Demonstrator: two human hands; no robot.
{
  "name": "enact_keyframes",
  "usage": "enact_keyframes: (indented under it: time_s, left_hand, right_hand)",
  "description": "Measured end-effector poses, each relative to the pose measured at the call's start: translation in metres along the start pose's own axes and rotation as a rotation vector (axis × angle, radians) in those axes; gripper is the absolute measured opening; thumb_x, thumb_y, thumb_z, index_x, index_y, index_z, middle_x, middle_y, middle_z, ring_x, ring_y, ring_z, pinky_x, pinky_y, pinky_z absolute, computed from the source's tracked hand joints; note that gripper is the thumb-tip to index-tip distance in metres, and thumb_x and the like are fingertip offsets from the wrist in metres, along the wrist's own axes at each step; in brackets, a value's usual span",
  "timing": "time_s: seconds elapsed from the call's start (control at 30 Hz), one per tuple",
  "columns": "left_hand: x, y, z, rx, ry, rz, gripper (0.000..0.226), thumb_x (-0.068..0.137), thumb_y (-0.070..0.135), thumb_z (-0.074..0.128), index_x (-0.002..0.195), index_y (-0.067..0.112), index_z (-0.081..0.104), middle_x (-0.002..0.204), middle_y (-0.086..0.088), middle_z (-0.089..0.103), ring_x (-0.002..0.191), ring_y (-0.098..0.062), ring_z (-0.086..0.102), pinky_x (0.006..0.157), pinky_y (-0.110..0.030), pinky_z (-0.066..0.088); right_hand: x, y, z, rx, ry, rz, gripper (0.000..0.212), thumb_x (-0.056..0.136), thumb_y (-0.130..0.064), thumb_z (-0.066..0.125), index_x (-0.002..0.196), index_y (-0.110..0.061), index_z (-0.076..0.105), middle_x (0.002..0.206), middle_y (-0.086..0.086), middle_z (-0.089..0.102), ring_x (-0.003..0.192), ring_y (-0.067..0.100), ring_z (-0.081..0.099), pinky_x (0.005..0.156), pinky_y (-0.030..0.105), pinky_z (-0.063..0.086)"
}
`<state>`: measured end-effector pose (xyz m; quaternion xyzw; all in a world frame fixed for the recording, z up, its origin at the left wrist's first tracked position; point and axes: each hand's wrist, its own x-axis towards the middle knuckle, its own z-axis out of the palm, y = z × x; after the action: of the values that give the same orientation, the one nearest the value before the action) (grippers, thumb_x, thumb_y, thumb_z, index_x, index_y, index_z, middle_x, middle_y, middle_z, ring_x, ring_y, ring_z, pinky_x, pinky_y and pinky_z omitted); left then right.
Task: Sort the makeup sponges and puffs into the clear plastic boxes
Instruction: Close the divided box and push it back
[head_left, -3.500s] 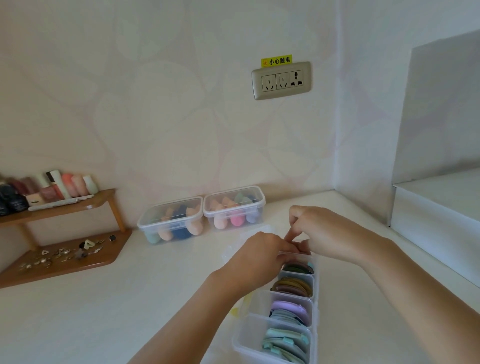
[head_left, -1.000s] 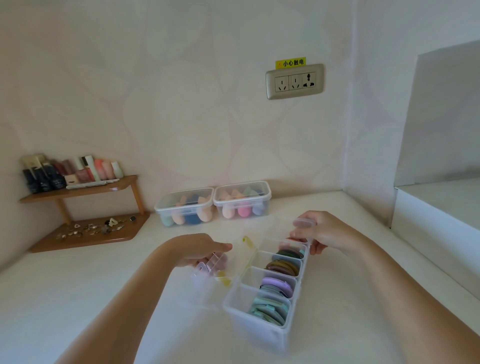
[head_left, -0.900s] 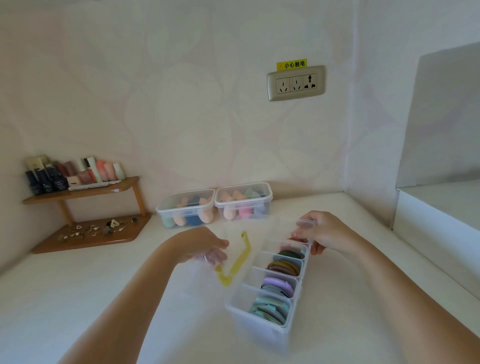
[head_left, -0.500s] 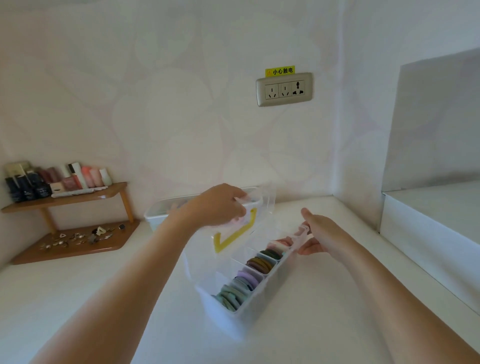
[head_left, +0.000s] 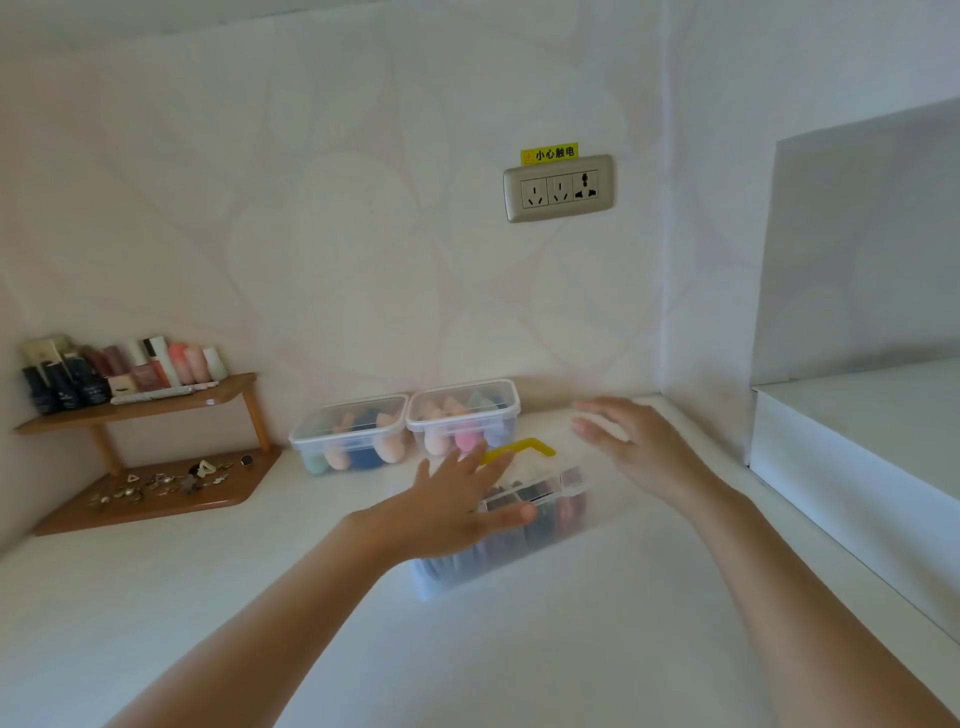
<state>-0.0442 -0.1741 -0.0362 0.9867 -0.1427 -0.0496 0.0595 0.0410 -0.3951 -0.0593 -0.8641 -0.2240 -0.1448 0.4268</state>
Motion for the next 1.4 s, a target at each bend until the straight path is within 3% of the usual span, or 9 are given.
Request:
enact_keyframes:
  time_s: [0.17,0.33,0.43,0.57,0.9,1.03,1.2,1.3,1.4]
  left_hand:
    - [-0.007,-0.035,-0.001,-0.026,-0.034,-0.12,0.119,0.039,0.101,0.007,0.142,0.046,-0.015,0.155,0.011,-0.018,0.145,-0.022,-0.014,0.114,-0.057,-0.005]
    - [-0.014,-0.05,-0.006,-0.17,-0.099,-0.019,0.083,0.065,0.082,0.047,0.132,0.064,0.001,0.156,0.02,0.006,0.142,-0.009,0.011,0.118,-0.045,0.016]
    - [-0.019,-0.054,-0.004,-0.36,-0.04,-0.031,0.081,0.063,0.077,0.056,0.133,0.059,0.02,0.153,0.02,0.017,0.138,-0.006,0.02,0.116,-0.038,0.022]
    - [-0.018,-0.05,0.01,-0.333,0.092,-0.062,0.068,0.078,0.049,0.067,0.131,0.058,0.026,0.149,0.019,0.021,0.133,-0.006,0.022,0.113,-0.036,0.023]
    - [-0.023,-0.044,0.013,-0.309,0.235,-0.051,0.062,0.078,0.038,0.072,0.129,0.052,0.039,0.145,0.016,0.033,0.119,-0.002,0.032,0.106,-0.03,0.033]
    - [-0.023,-0.041,0.015,-0.31,0.258,-0.03,0.063,0.078,0.034,0.073,0.133,0.044,0.042,0.144,0.016,0.034,0.119,-0.003,0.033,0.103,-0.025,0.033]
    - [-0.013,-0.03,0.024,-0.315,0.264,0.015,0.067,0.079,0.033,0.072,0.136,0.039,0.037,0.149,0.01,0.028,0.132,-0.011,0.03,0.11,-0.031,0.035]
    - [0.005,-0.012,0.037,-0.33,0.374,0.096,0.065,0.08,0.034,0.071,0.136,0.037,0.039,0.152,0.01,0.025,0.136,-0.01,0.028,0.111,-0.028,0.03]
    - [0.023,0.001,0.047,-0.418,0.49,0.106,0.065,0.081,0.031,0.071,0.137,0.034,0.039,0.154,0.009,0.02,0.138,-0.01,0.025,0.106,-0.02,0.027]
  right_hand:
    - [-0.005,0.005,0.012,0.097,-0.426,0.074,0.069,0.066,-0.063,0.065,0.132,-0.049,0.048,0.152,-0.024,0.018,0.138,0.007,0.033,0.111,0.026,0.026]
    - [0.0,0.007,0.01,-0.134,-0.513,-0.086,0.068,0.086,-0.031,0.068,0.144,-0.029,0.035,0.156,-0.012,0.019,0.145,0.012,0.017,0.119,0.029,0.015]
    - [-0.006,0.004,0.012,-0.066,-0.448,-0.067,0.074,0.072,-0.046,0.069,0.14,-0.034,0.042,0.15,-0.02,0.023,0.142,0.01,0.027,0.117,0.029,0.023]
    - [-0.012,0.006,0.013,-0.09,-0.379,-0.089,0.078,0.062,-0.058,0.06,0.137,-0.043,0.043,0.152,-0.022,0.024,0.139,0.006,0.029,0.112,0.022,0.027]
    - [-0.018,0.004,0.01,-0.145,-0.304,-0.104,0.058,0.081,-0.038,0.071,0.134,-0.042,0.048,0.148,-0.021,0.034,0.136,0.002,0.036,0.104,0.014,0.026]
    - [-0.022,0.001,0.008,-0.136,-0.311,-0.079,0.059,0.084,-0.035,0.07,0.137,-0.039,0.046,0.15,-0.02,0.032,0.139,0.007,0.032,0.111,0.023,0.024]
    - [-0.029,-0.015,0.011,-0.552,-0.229,-0.144,0.067,0.081,-0.053,0.064,0.141,-0.028,0.044,0.154,-0.012,0.03,0.147,0.022,0.006,0.117,0.042,-0.003]
    - [-0.036,-0.031,0.025,-0.495,-0.21,-0.321,0.064,0.08,-0.044,0.069,0.137,-0.024,0.049,0.145,-0.008,0.044,0.139,0.018,0.026,0.114,0.027,0.012]
    - [-0.037,-0.023,0.031,-0.47,-0.168,-0.249,0.061,0.085,-0.033,0.067,0.14,-0.028,0.045,0.144,-0.01,0.044,0.135,0.011,0.034,0.113,0.027,0.019]
